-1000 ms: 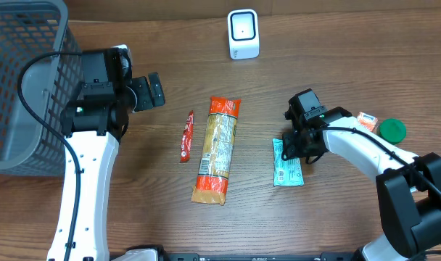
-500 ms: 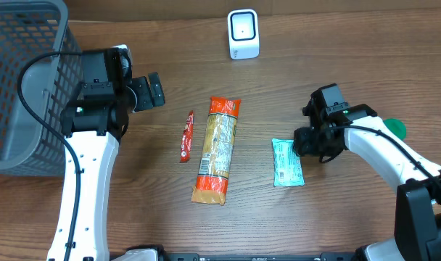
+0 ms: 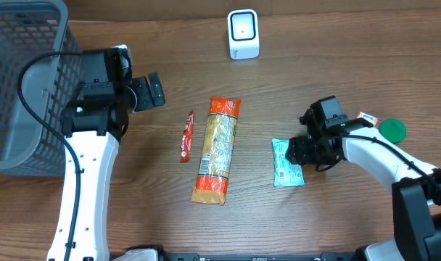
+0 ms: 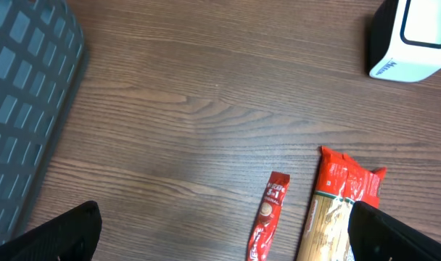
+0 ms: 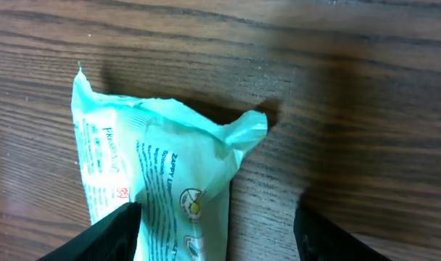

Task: Scan the item barcode
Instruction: 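Close the right gripper on the wipe pack's corner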

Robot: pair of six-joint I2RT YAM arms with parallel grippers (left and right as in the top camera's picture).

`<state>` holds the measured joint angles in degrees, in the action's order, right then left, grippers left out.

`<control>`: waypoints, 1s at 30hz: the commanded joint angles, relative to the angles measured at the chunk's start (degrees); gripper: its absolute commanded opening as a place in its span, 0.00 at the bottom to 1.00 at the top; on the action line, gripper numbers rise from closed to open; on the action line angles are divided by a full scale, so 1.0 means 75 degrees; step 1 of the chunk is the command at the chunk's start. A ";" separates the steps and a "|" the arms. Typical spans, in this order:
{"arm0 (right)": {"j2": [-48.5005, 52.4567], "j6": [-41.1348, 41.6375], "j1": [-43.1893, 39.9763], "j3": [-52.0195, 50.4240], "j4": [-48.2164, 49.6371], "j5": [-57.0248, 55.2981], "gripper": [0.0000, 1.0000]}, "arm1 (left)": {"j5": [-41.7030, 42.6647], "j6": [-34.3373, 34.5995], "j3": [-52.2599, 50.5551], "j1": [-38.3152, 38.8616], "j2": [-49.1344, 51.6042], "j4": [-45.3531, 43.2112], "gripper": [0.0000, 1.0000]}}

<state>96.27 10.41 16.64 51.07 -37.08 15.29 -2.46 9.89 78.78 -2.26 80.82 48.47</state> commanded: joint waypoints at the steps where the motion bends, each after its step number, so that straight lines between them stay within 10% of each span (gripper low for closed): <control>1: -0.0134 0.0009 0.0044 -0.0079 0.0219 0.0122 0.65 | -0.0096 -0.0096 0.0044 0.0003 0.0041 -0.0006 1.00; 10: -0.0134 0.0006 0.0000 -0.0079 0.0935 0.0119 0.53 | -0.0096 -0.0096 0.0044 0.0003 0.0041 -0.0006 1.00; 16: -0.0134 0.0006 0.0000 -0.0079 0.0813 0.0117 0.04 | -0.0096 -0.0096 0.0044 0.0003 0.0041 -0.0006 1.00; 30: -0.0664 0.1687 -0.0498 -0.0079 0.0090 -0.0163 0.04 | -0.0096 -0.0096 0.0044 0.0003 0.0041 -0.0006 1.00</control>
<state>94.02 17.82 13.91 50.81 -35.92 15.38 -2.44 9.87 78.81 -2.26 80.82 48.49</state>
